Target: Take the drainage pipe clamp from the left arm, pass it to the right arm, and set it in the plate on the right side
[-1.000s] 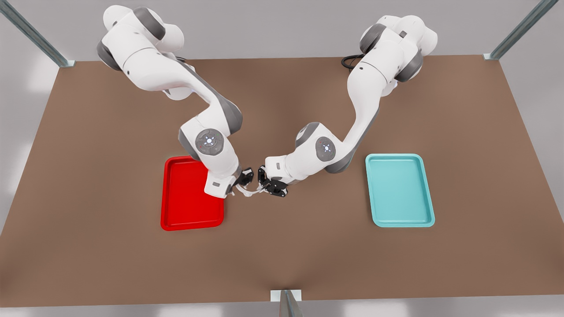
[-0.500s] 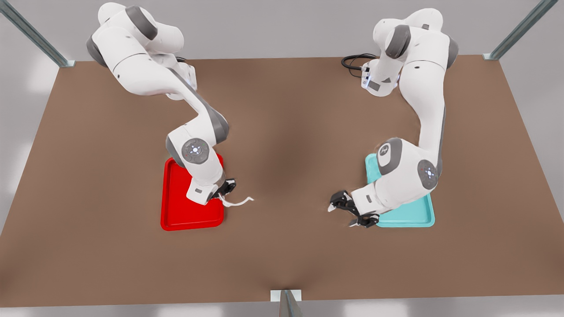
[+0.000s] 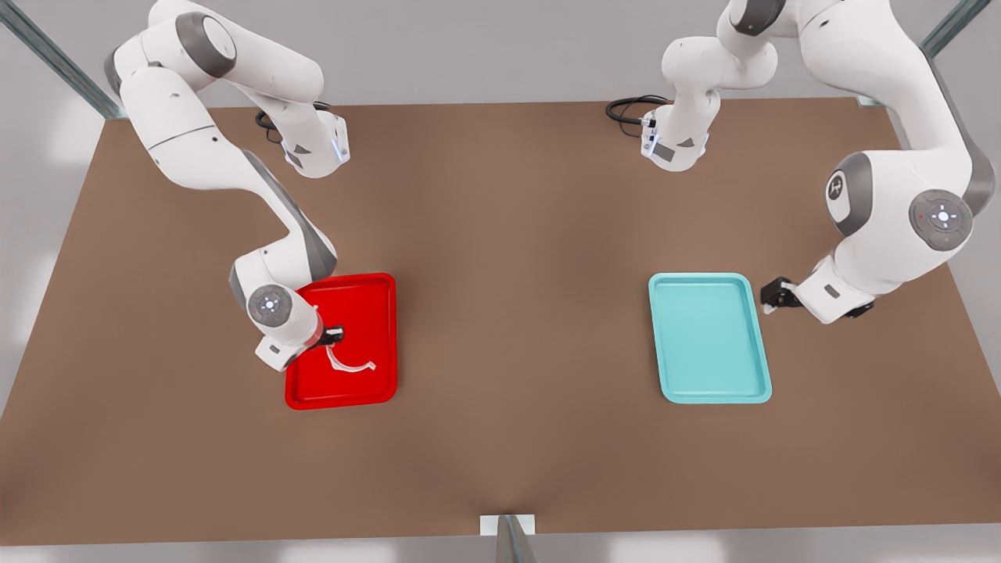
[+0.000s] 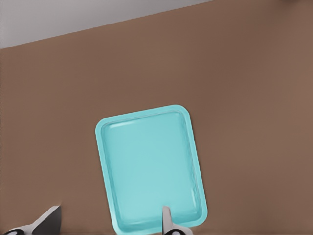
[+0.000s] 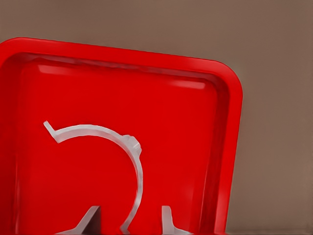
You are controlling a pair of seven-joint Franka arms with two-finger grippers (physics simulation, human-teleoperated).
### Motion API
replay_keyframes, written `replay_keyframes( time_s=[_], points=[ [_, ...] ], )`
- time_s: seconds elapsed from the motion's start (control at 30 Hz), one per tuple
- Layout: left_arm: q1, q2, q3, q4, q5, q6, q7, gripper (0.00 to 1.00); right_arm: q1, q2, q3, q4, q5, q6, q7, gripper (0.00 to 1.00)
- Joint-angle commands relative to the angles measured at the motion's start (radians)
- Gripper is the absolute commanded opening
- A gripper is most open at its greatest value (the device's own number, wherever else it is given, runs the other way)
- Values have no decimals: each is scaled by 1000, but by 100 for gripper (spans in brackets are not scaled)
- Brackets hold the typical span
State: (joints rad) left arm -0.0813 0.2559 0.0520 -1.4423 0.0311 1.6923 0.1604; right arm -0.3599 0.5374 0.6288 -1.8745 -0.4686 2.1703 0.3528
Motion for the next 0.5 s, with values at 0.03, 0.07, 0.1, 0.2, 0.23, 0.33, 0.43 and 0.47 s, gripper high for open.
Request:
replay_keyframes(
  time_s=[0.03, 0.07, 0.1, 0.2, 0.23, 0.33, 0.43, 0.47],
  points=[
    [0, 6, 0, 0, 13, -8, -97, 100, -4, -16, 14, 44, 41, -12, -12, 100],
    [0, 5, -1, 3, 12, -8, -101, 100, -22, -51, 95, 147, 42, -116, -11, 100],
    [0, 5, 0, 5, 15, -8, -99, 100, -44, -53, 184, 293, 44, -276, -11, 100],
    [-5, 6, -1, 6, 17, -8, -104, 100, -33, -161, 231, 495, 137, -498, -52, 100],
    [-3, 6, -1, 6, 15, -8, -93, 100, 172, -281, -124, 489, 307, -500, -248, 100],
    [-6, 6, -1, 8, 15, -8, -90, 100, 509, -399, -581, 397, 403, -517, -347, 100],
    [-11, 5, -3, 10, 15, -9, -94, 100, 463, -390, -581, 388, 466, -526, -334, 100],
    [-11, 6, -4, 14, 15, -9, -94, 100, 464, -390, -578, 387, 464, -524, -333, 100]
  ],
)
